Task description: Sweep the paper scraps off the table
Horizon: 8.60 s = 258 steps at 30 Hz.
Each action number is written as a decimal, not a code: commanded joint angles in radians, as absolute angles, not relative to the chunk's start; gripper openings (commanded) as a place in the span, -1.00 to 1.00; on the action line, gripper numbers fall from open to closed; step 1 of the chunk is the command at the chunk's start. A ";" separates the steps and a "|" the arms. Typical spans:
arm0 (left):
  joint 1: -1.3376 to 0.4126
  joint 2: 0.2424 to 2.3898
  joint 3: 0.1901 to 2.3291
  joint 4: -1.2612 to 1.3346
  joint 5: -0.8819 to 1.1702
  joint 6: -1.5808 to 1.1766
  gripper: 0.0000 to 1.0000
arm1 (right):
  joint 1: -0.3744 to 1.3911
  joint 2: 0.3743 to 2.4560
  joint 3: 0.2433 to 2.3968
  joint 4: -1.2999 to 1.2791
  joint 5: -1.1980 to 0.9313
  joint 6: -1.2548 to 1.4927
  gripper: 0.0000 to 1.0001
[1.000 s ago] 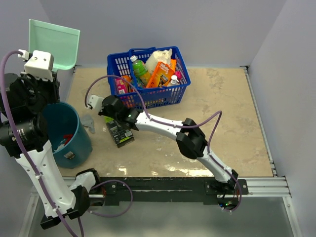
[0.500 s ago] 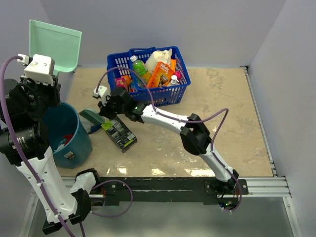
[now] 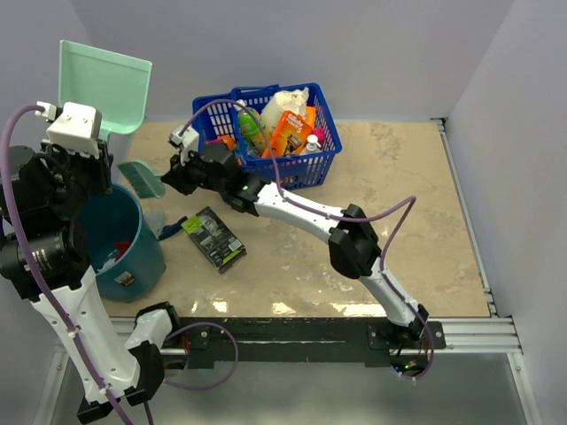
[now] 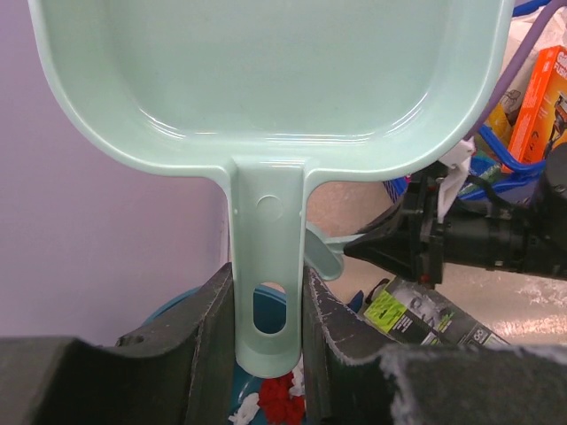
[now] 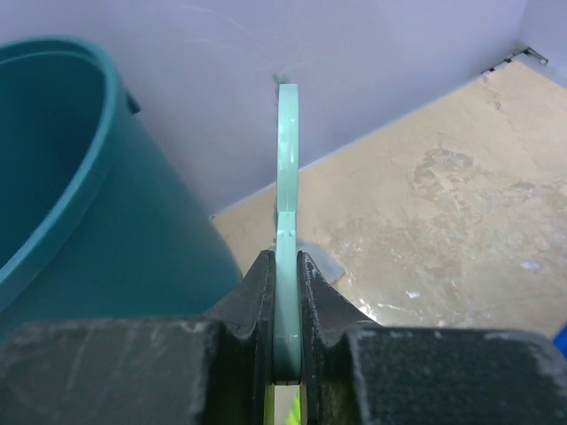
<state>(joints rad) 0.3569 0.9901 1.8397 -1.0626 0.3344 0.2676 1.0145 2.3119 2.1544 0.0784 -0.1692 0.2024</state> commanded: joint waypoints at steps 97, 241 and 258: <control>0.342 0.992 1.723 -0.880 0.561 0.311 -1.00 | 1.052 1.968 1.726 -0.272 -0.496 -0.242 -1.00; -0.785 1.545 1.160 -1.183 -0.026 0.476 -1.00 | 0.262 1.201 1.213 -0.644 -0.089 -0.236 -1.00; -0.784 1.700 1.232 -1.131 -0.077 0.448 -1.00 | 0.431 1.494 1.241 -0.574 0.180 -0.141 -1.00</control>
<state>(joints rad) -0.7815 1.6718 1.1748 -1.1404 -0.0620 0.4713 0.3874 1.4895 1.2057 -0.5705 0.1738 -0.2283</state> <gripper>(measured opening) 0.345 0.099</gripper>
